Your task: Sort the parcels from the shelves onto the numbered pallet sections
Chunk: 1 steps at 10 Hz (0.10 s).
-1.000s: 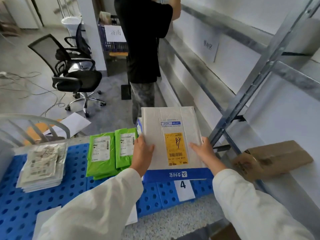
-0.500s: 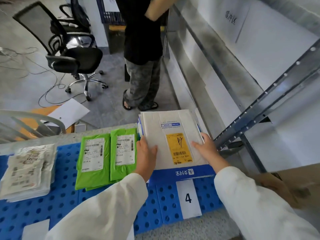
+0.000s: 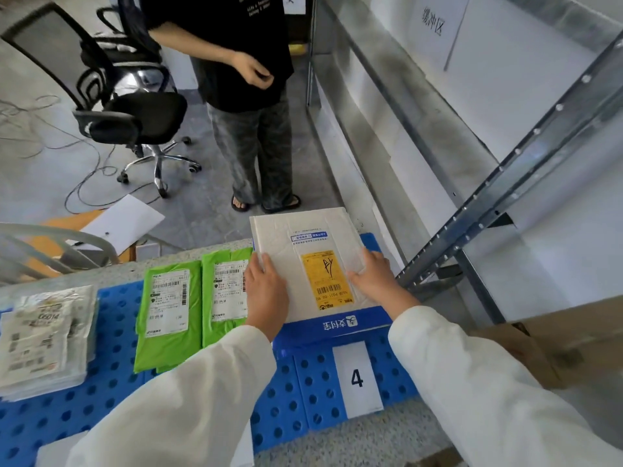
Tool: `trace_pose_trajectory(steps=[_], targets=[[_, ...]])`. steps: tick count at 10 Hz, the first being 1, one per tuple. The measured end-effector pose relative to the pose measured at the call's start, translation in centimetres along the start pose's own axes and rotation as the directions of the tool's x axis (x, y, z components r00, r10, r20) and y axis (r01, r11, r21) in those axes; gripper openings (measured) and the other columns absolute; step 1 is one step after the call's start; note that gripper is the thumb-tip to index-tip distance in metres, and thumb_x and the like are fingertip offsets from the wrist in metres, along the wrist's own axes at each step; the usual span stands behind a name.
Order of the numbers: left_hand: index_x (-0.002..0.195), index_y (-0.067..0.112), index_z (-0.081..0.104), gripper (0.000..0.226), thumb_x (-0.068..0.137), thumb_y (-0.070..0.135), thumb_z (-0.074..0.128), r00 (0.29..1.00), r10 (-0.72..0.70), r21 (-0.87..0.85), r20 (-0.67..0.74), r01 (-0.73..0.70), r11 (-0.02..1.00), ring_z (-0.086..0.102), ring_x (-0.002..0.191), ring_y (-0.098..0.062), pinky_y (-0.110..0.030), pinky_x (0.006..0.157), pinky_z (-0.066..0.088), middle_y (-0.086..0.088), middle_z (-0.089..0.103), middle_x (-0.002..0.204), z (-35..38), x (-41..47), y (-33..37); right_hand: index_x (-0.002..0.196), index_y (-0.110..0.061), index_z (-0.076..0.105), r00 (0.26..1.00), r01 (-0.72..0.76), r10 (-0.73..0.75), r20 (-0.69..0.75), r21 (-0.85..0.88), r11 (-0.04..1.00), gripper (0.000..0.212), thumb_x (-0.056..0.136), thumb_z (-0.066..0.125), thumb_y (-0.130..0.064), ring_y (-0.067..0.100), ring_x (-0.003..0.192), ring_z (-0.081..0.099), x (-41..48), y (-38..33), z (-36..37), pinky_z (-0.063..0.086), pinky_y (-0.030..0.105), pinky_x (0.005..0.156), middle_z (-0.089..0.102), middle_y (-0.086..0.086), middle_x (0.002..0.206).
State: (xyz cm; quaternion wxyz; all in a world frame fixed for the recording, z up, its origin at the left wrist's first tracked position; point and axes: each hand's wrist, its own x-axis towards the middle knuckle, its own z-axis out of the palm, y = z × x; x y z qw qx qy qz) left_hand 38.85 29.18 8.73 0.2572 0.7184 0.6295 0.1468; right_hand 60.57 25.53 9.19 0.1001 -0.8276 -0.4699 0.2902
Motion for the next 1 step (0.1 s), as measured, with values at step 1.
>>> trace_pose_trajectory(steps=[1], targets=[[0.150,0.008,0.024,0.062,0.092,0.001,0.046,0.983,0.173,0.090,0.062,-0.178,0.980,0.011,0.146,-0.027,-0.037,0.119,0.011,-0.010,0.016,0.158,-0.51,0.21,1.08,0.147,-0.018,0.028,0.990,0.142,-0.144,-0.008,-0.123,0.982,0.072,0.090,0.058,-0.049,0.029,0.141,0.028,-0.74,-0.70,0.51,0.030,0.048,0.114,0.032,0.004,0.152]])
